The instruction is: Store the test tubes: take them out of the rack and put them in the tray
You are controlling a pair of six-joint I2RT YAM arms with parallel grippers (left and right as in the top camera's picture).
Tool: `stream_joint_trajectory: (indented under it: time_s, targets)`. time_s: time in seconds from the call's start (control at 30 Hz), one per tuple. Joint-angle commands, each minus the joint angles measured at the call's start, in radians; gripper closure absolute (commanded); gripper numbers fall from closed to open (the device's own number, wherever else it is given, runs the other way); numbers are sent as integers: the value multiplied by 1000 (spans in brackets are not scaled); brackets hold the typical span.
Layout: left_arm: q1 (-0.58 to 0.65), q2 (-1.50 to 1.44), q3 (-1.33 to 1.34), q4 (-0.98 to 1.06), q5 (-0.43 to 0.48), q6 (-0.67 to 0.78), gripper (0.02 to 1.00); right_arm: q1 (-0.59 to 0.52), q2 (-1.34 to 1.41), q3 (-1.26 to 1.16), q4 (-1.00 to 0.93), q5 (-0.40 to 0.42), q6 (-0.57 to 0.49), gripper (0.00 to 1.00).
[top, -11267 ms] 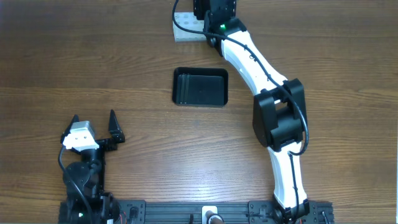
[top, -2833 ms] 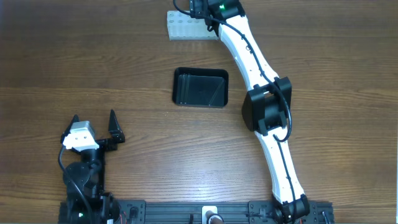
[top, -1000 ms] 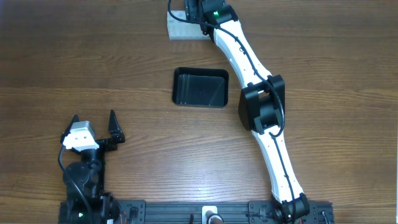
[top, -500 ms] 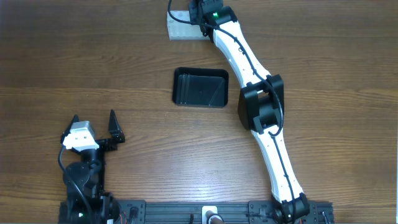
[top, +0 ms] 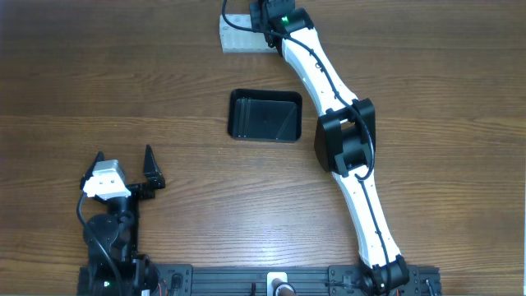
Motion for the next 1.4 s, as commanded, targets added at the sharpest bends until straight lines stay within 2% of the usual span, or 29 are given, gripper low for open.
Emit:
stream_joint_trajectory:
  time_s: [0.03,0.63,0.97,1.2,1.4]
  targets:
    - [3,-6,-4,0,9,18,20,1,15,-8,12,5,-1,871]
    - [3,-6,-4,0,9,18,20,-8,-141,-5,-5,5,-2,910]
    - [3,-6,-4,0,9,18,20,-8,-238,-5,-97,5,0,917]
    - [3,-6,-4,0,9,18,23,-5,-302,-5,-280,-24,119,915]
    - [3,-6,-4,0,9,18,20,18,-306,-5,-515,-148,255,945]
